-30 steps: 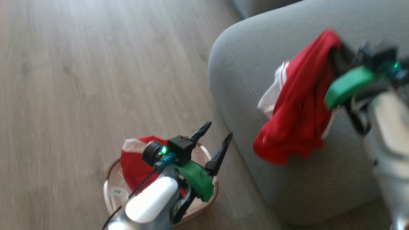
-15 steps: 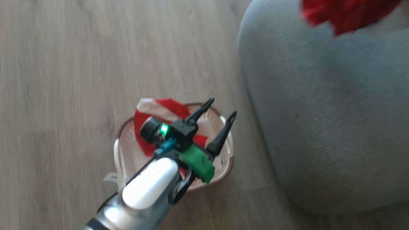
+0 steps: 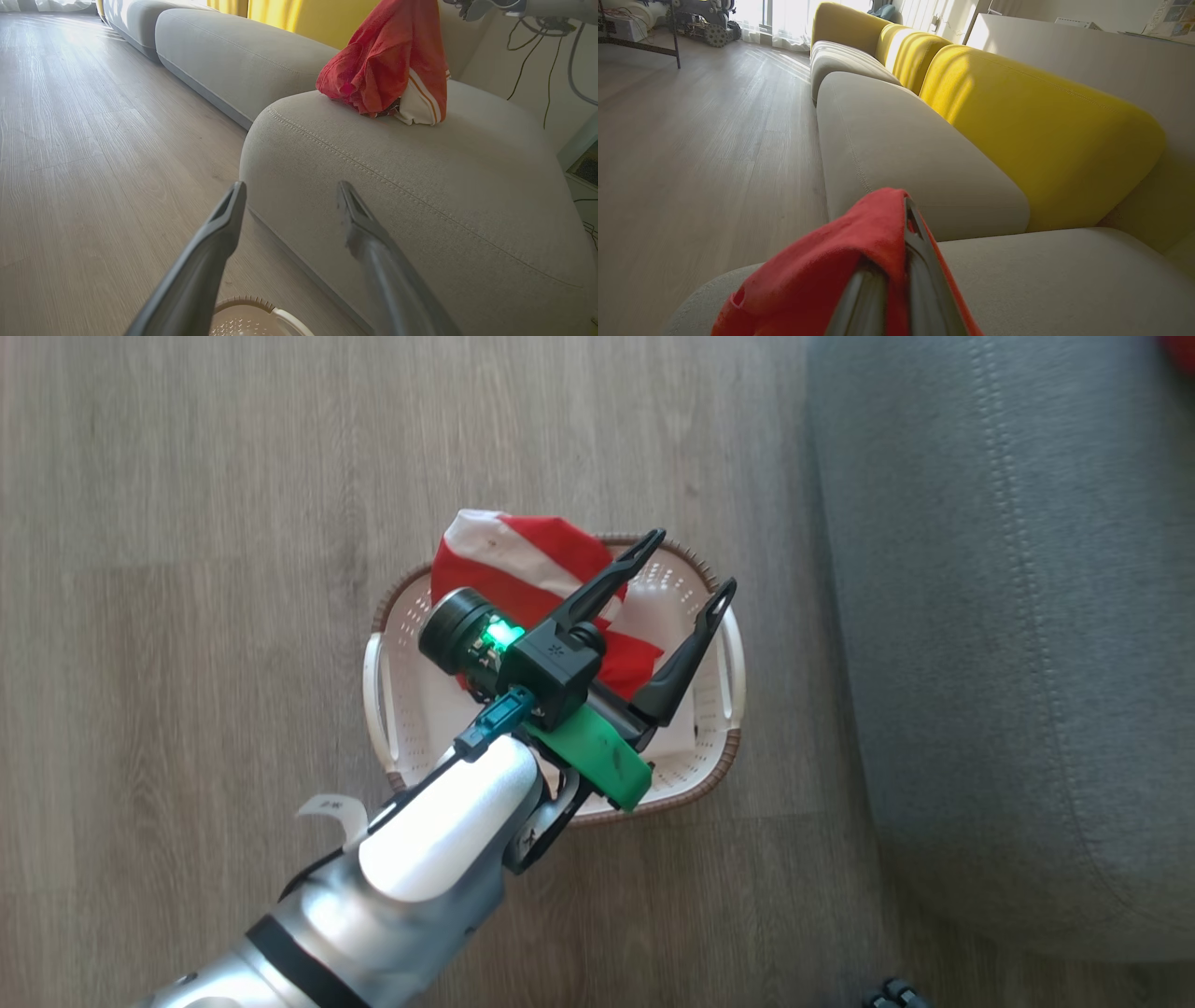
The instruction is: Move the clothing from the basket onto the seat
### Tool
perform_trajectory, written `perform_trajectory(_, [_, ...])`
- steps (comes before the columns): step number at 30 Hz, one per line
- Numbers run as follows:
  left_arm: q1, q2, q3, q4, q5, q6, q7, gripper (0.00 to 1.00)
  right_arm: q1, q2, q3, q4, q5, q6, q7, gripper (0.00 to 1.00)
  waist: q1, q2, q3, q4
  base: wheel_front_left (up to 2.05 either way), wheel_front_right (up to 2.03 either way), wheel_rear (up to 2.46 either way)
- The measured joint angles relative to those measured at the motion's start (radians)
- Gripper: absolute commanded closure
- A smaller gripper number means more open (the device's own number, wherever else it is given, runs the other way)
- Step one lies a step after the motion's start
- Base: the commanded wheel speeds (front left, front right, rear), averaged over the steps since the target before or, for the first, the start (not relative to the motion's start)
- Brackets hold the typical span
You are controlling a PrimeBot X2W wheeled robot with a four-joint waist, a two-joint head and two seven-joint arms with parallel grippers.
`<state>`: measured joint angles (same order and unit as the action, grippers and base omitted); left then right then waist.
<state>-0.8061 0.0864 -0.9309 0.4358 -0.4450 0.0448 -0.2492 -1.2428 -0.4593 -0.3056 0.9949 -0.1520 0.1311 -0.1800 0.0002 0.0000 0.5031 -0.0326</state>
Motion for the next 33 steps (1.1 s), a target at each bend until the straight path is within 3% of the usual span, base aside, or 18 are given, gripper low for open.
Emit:
perform_trajectory(10, [-0.005,0.016,-0.014,-0.002,0.008,0.001,0.0,0.0,0.103,0.07,-0.152,0.123,-0.113,0.0,0.004,1.0,-0.0001,0.0,0.033,0.008,0.0,0.0,0.0])
perform_trajectory(13, [-0.015,0.022,-0.014,-0.002,0.008,0.006,0.0,0.0,0.103,0.101,-0.172,0.137,-0.135,0.0,-0.003,0.49,-0.0001,0.0,0.035,0.0,0.0,0.0,0.0])
perform_trajectory(15, [-0.018,0.024,-0.013,-0.002,0.007,0.008,0.0,0.0,0.104,0.114,-0.18,0.147,-0.148,0.0,-0.014,0.0,-0.0001,0.0,0.032,-0.006,0.0,0.0,0.0])
perform_trajectory(22, [-0.015,0.033,-0.008,-0.002,0.007,0.017,0.0,0.0,0.109,0.156,-0.18,0.182,-0.153,0.0,-0.054,0.0,-0.0001,0.0,0.004,-0.036,0.0,0.0,0.0])
perform_trajectory(27, [-0.002,0.048,0.012,-0.003,-0.014,0.026,0.0,0.0,0.146,0.189,-0.117,0.186,-0.124,0.0,-0.071,0.0,-0.0001,0.0,-0.034,-0.064,0.0,0.0,0.0])
perform_trajectory(33, [0.052,0.058,0.037,-0.007,-0.039,0.041,0.0,0.0,0.228,0.215,-0.007,0.062,-0.036,0.0,-0.071,0.0,-0.0002,0.0,-0.098,-0.089,0.0,0.0,0.0])
